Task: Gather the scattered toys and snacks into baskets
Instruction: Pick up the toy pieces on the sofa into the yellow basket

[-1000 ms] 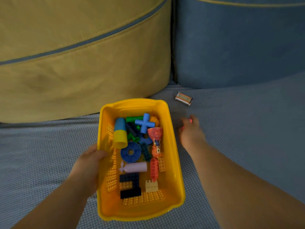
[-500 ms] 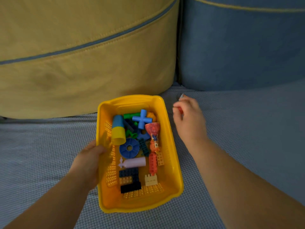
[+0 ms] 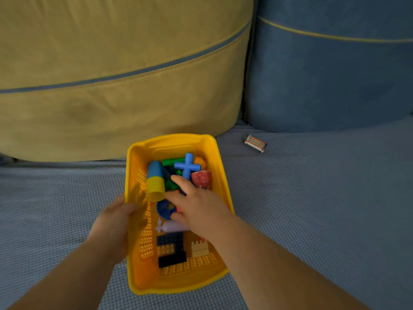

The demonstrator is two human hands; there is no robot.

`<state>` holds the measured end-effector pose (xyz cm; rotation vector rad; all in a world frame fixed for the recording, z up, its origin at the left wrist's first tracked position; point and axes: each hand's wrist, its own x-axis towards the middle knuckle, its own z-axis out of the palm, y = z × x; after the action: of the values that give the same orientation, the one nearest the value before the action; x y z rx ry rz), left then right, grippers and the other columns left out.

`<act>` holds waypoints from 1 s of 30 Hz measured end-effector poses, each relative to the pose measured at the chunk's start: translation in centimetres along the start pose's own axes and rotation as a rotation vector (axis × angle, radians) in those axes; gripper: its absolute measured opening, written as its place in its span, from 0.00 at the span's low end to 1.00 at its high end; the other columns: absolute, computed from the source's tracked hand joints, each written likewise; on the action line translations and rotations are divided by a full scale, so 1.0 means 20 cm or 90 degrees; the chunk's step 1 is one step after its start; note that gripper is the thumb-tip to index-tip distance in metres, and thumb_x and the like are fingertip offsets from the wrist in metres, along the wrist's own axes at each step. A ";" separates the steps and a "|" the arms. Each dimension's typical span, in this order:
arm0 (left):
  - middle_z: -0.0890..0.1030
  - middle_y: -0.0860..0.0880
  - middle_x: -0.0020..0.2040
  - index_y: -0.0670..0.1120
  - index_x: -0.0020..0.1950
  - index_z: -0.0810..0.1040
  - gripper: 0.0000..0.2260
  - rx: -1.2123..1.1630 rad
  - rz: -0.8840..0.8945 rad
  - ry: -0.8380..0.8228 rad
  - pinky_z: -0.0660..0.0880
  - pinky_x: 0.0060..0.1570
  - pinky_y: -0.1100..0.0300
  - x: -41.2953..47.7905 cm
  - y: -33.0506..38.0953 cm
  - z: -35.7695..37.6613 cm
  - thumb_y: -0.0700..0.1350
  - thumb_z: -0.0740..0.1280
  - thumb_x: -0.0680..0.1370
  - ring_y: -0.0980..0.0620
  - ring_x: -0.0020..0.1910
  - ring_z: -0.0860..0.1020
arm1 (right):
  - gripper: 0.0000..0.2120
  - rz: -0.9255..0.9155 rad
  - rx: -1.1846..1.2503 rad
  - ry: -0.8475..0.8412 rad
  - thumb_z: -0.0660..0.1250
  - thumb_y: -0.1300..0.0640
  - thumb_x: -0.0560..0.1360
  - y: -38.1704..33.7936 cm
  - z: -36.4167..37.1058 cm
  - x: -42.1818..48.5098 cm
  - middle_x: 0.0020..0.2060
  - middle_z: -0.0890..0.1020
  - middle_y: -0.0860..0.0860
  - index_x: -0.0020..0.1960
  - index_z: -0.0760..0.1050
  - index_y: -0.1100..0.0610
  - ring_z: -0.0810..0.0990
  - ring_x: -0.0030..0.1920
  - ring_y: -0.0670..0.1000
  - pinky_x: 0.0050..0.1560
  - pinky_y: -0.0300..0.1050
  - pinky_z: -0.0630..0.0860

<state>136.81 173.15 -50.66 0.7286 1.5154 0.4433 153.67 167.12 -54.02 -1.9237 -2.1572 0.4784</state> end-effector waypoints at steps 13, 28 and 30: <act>0.83 0.36 0.39 0.44 0.50 0.79 0.09 -0.043 -0.028 0.081 0.78 0.45 0.42 0.13 0.00 -0.21 0.36 0.59 0.79 0.38 0.37 0.80 | 0.21 0.368 0.110 0.148 0.65 0.54 0.76 0.46 -0.04 0.27 0.66 0.69 0.53 0.69 0.68 0.53 0.72 0.63 0.55 0.59 0.49 0.73; 0.83 0.33 0.48 0.44 0.54 0.82 0.11 -0.035 -0.036 0.076 0.74 0.52 0.27 0.28 0.01 -0.23 0.37 0.62 0.77 0.31 0.48 0.81 | 0.17 0.432 0.054 -0.099 0.53 0.49 0.80 0.51 0.10 0.58 0.64 0.65 0.58 0.66 0.66 0.54 0.68 0.63 0.61 0.62 0.54 0.68; 0.83 0.33 0.48 0.44 0.53 0.82 0.11 -0.035 -0.033 0.075 0.75 0.51 0.27 0.28 0.01 -0.23 0.36 0.62 0.77 0.31 0.48 0.81 | 0.15 0.482 0.086 -0.044 0.56 0.51 0.80 0.50 0.08 0.56 0.63 0.65 0.57 0.65 0.67 0.52 0.71 0.61 0.62 0.57 0.53 0.70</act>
<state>132.58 177.68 -54.20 0.6278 1.6224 0.4946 160.94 179.02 -59.87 -2.6176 -1.3047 0.7886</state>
